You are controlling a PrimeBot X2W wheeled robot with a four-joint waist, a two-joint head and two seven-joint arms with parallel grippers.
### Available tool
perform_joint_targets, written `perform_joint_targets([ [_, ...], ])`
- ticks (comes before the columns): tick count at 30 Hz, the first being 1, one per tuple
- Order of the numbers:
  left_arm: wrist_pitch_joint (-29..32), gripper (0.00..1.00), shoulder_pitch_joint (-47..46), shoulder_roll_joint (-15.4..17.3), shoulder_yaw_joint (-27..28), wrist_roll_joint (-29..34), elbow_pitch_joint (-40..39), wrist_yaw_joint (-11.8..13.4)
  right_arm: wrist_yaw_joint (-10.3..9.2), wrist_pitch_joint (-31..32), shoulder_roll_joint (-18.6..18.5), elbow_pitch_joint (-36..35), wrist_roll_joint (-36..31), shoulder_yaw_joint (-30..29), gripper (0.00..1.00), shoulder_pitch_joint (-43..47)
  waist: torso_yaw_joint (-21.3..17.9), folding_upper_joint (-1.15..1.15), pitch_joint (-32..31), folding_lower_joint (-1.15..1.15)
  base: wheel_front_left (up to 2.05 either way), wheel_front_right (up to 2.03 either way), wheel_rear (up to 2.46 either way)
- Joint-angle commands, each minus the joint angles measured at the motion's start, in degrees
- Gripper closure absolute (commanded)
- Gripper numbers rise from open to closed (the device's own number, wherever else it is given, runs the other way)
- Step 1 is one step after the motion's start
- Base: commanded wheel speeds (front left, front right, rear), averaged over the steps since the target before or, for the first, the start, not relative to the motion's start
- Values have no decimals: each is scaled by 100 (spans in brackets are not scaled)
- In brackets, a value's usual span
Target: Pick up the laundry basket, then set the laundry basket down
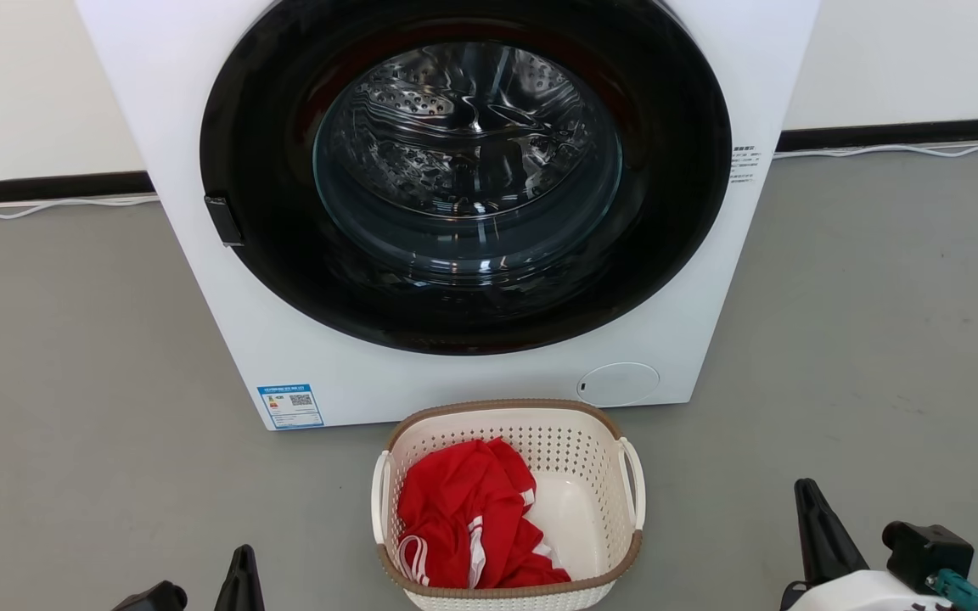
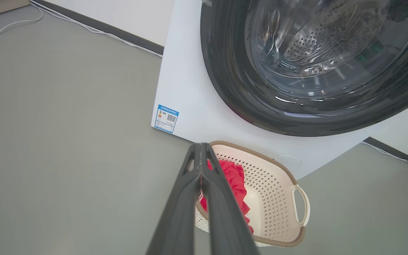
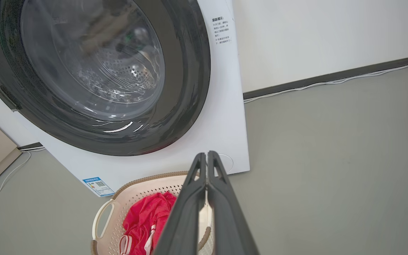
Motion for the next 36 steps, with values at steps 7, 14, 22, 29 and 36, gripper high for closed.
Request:
perform_joint_targets([
  [7,122,100,-285,35,101,-501,-199,-153,8,134,-33,-230,616,-2,100,-198,20,0,9,-1,0,0,0],
  [14,239,100,-334,41,147,-913,-233,-232,10,248,-35,-291,1124,-11,100,-217,40,0,17,-1,0,0,0],
  [22,356,100,-385,47,194,-1328,-266,-310,12,364,-37,-352,1634,-22,100,-237,59,0,25,-1,0,0,0],
  [29,474,100,-435,53,241,-1742,-299,-389,14,481,-39,-411,2144,-33,100,-258,78,0,33,-1,0,0,0],
  [36,592,100,-486,58,288,-2156,-332,-467,17,597,-41,-471,2655,-44,100,-279,98,0,42,-1,0,0,0],
])
